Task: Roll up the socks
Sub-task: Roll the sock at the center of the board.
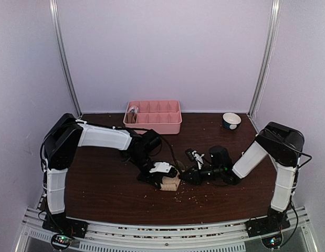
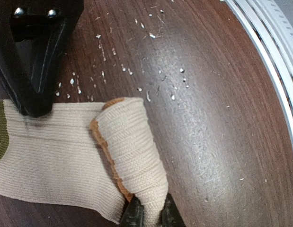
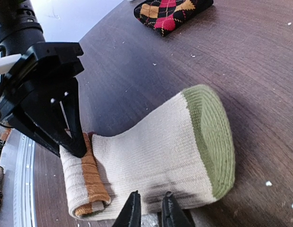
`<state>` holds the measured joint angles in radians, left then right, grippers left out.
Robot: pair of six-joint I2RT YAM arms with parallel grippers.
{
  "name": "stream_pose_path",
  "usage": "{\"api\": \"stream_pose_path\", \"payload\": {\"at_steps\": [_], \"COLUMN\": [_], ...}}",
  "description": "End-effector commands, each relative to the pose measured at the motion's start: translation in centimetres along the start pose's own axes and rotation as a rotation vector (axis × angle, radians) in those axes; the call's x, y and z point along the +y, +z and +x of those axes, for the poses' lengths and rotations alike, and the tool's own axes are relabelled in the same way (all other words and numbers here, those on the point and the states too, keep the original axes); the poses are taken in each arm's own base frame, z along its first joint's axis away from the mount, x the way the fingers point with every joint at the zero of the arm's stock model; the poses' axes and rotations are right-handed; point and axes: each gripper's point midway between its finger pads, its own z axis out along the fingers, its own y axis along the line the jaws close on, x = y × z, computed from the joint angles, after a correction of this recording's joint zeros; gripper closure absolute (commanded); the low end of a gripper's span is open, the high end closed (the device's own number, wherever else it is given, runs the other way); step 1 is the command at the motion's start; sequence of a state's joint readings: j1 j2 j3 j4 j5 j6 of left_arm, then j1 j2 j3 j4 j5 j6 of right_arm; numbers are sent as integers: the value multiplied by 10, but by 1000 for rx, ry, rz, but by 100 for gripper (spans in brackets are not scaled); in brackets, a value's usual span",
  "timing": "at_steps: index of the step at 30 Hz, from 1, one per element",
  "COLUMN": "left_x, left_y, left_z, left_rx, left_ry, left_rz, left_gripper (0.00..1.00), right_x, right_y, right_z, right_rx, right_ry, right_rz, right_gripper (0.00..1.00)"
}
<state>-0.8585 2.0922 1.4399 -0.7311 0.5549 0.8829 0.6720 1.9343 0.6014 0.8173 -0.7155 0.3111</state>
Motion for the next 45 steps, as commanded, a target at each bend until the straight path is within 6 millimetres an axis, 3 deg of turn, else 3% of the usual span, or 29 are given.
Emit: {"api": "stream_pose_path", "payload": {"at_steps": [1, 7, 11, 21, 26, 41, 42, 43, 44, 45], "left_x": [-18, -23, -34, -41, -41, -40, -41, -41, -42, -44], "left_y": [11, 14, 19, 29, 35, 35, 36, 38, 40, 43], "left_z": [27, 23, 18, 15, 18, 31, 33, 35, 38, 41], "left_rx": [133, 156, 182, 205, 180, 24, 26, 32, 40, 51], "left_ry": [-30, 0, 63, 63, -58, -527, -548, -565, -576, -584], "left_rz": [40, 37, 45, 90, 179, 515, 533, 547, 559, 567], "left_gripper": [96, 96, 96, 96, 96, 97, 97, 97, 97, 97], "right_x": [-5, -22, -29, -10, -2, 20, 19, 18, 18, 17], "right_y": [7, 13, 17, 39, 34, 25, 22, 18, 13, 8], "right_z": [15, 22, 15, 6, 10, -5, -9, -11, -15, -18], "right_rx": [95, 170, 155, 143, 135, 57, 43, 29, 10, -5], "right_ry": [62, 63, 70, 95, 93, 86, 70, 50, 20, -14], "right_rz": [4, 122, 155, 10, -36, -169, -158, -139, -118, -96], "right_gripper": [85, 90, 92, 93, 92, 84, 81, 72, 18, 2]}}
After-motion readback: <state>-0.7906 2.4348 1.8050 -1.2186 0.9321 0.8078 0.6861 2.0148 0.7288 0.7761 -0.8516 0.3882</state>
